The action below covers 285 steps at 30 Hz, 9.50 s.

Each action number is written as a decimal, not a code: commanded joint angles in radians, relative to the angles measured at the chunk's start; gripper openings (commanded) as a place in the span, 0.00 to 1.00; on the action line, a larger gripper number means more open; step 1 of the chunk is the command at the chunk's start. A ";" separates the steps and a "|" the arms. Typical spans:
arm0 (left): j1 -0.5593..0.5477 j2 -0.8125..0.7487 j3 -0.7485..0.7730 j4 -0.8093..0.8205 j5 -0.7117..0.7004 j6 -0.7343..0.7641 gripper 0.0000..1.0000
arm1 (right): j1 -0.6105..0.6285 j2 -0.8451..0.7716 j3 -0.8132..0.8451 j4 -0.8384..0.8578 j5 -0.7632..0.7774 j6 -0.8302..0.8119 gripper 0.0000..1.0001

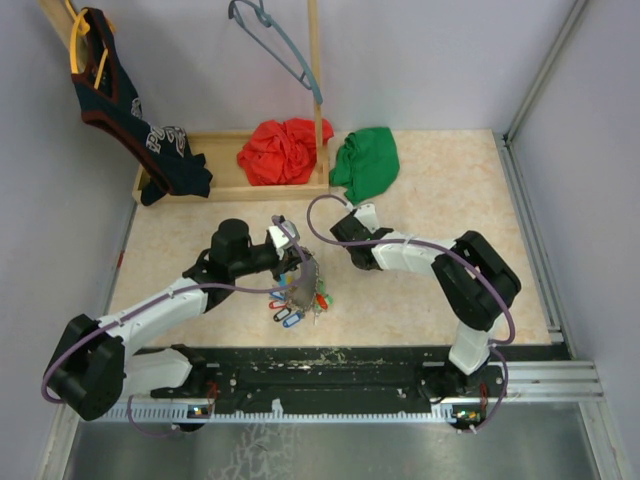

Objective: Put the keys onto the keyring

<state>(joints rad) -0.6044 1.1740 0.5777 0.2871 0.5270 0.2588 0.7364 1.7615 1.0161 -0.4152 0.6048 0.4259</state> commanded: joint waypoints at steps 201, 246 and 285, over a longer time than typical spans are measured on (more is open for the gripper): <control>-0.020 -0.045 0.028 0.014 0.011 0.000 0.00 | -0.255 -0.043 0.095 -0.100 -0.505 -0.347 0.34; -0.021 -0.033 0.033 0.011 0.012 0.003 0.00 | -0.157 -0.082 0.119 -0.279 -0.326 -0.113 0.31; -0.027 -0.048 0.031 0.008 0.009 0.001 0.00 | -0.108 -0.053 -0.074 -0.071 -0.130 0.215 0.21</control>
<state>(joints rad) -0.6239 1.1553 0.5777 0.2832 0.5270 0.2592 0.6239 1.6806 0.9688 -0.5129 0.4316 0.6254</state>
